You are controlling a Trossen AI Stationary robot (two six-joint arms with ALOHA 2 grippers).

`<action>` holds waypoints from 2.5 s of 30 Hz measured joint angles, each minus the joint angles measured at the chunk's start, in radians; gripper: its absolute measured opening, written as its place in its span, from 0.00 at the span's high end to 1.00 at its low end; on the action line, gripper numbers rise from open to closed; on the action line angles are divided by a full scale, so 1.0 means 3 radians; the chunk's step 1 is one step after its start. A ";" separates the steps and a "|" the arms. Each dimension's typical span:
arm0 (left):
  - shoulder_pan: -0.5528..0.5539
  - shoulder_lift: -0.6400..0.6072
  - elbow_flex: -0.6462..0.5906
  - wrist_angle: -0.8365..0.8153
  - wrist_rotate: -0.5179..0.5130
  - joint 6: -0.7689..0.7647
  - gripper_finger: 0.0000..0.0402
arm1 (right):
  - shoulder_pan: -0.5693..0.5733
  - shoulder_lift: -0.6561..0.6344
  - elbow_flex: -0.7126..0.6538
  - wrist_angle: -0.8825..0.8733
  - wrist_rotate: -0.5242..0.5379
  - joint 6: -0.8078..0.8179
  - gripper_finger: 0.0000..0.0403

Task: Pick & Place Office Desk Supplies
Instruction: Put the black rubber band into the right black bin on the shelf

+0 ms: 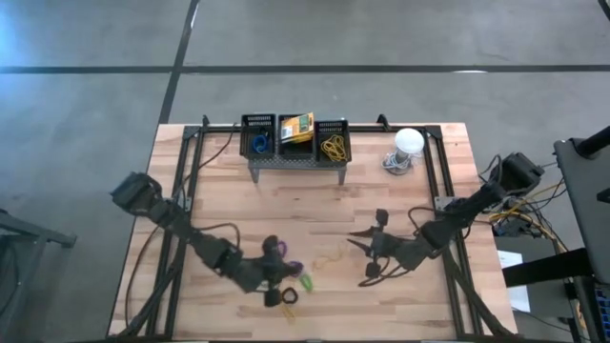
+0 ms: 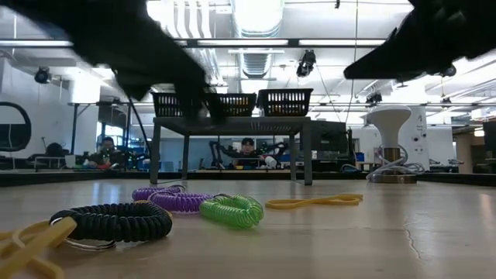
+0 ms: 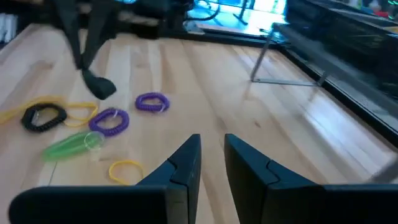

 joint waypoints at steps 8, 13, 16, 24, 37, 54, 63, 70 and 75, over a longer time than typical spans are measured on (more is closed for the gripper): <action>0.0419 0.0073 0.0131 0.0157 0.0340 0.0506 0.97 | -0.0211 0.0832 0.0212 0.1030 -0.1065 -0.0644 0.74; 0.0409 0.0077 0.0112 0.0171 0.0340 0.0441 0.97 | -0.0294 0.1309 0.0573 0.1085 -0.0803 -0.0854 0.64; 0.0389 0.0083 0.0112 0.0191 0.0332 0.0438 0.97 | -0.0316 0.1559 0.0785 0.1073 -0.0790 -0.0919 0.60; 0.0389 0.0091 0.0108 0.0198 0.0331 0.0400 0.97 | -0.0312 0.1895 0.1281 0.0991 -0.0555 -0.1173 0.62; 0.0403 0.0013 0.0126 0.0294 0.0429 0.0687 0.67 | -0.0324 0.1878 0.1479 -0.0121 -0.0125 -0.0910 0.98; 0.0416 -0.0733 -0.0430 -0.0966 -0.1290 -0.0167 0.49 | -0.1879 -0.0331 0.1230 -0.1150 -0.0952 -0.0868 0.98; 0.0565 -0.0735 -0.0670 -0.0390 -0.1444 0.0079 0.51 | -0.3568 -0.0197 0.1459 -0.1188 -0.2960 -0.0921 0.85; 0.0564 -0.0736 -0.0718 -0.0393 -0.1419 -0.0003 0.51 | -0.3680 0.0132 0.1733 -0.1323 -0.3125 -0.0952 0.67; 0.0563 -0.0736 -0.0725 -0.0397 -0.1352 -0.0278 0.51 | -0.3618 0.0126 0.1993 -0.1764 -0.3028 -0.0979 0.61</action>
